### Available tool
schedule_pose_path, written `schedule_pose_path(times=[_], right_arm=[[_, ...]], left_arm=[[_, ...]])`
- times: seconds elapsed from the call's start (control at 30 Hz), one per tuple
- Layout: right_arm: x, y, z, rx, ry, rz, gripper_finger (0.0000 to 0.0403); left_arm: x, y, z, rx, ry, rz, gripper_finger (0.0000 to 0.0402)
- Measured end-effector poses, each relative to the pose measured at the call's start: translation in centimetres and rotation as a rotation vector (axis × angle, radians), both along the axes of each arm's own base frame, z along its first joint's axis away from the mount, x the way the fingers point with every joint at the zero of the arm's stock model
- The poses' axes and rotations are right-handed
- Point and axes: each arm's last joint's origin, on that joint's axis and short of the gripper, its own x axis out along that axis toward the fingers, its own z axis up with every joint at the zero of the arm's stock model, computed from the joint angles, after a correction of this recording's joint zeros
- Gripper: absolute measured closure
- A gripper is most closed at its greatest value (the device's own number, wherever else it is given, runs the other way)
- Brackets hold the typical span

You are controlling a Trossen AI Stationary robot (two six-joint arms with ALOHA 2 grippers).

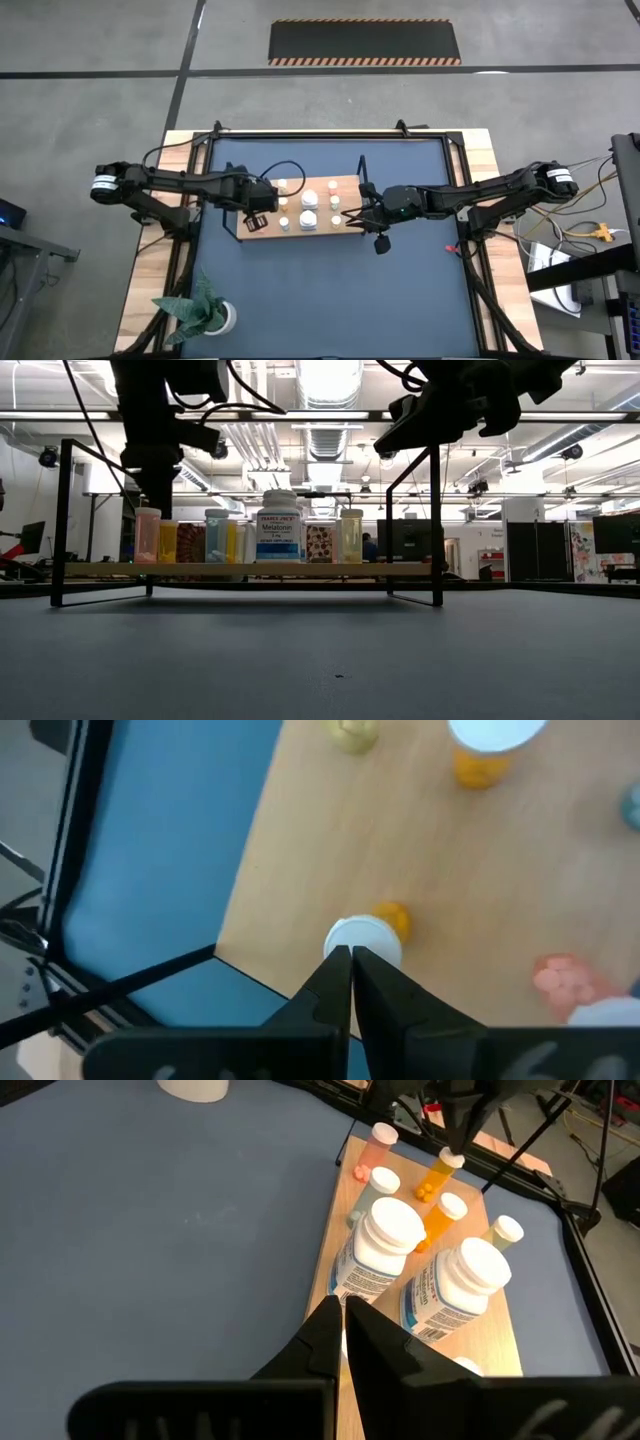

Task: Pick and place medicine bottles onto shelf by color
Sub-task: Put the orange pill bottle on the shelf

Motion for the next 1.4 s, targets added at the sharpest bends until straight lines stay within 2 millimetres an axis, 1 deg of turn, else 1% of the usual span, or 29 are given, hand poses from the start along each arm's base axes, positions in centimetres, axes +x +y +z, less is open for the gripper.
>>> schedule_pose_path(times=[0.17,0.43,0.73,0.8,1.03,1.23,1.4], right_arm=[[0.0,0.0,0.0,0.001,0.000,0.000,0.0394],[0.0,0.0,0.0,0.006,0.001,-0.003,0.0394],[0.0,0.0,0.0,0.007,0.001,-0.004,0.0394],[0.0,0.0,0.0,0.007,0.001,-0.004,0.0394],[0.0,0.0,0.0,0.007,0.001,-0.004,0.0394],[0.0,0.0,0.0,0.007,0.001,-0.004,0.0394],[0.0,0.0,0.0,0.007,0.002,-0.004,0.0394]], left_arm=[[0.0,-0.1,0.0,-0.036,-0.003,-0.005,0.0401],[0.2,-0.1,0.5,-0.057,-0.022,-0.008,0.0402],[0.3,-0.1,0.6,-0.046,-0.022,-0.015,0.0402],[0.3,-0.1,0.6,-0.025,-0.020,-0.012,0.0402],[0.3,0.5,1.1,0.167,-0.015,0.003,0.0402],[0.1,0.4,0.2,0.156,0.014,-0.007,0.0402],[0.2,0.3,0.1,0.116,0.015,-0.028,0.0402]])
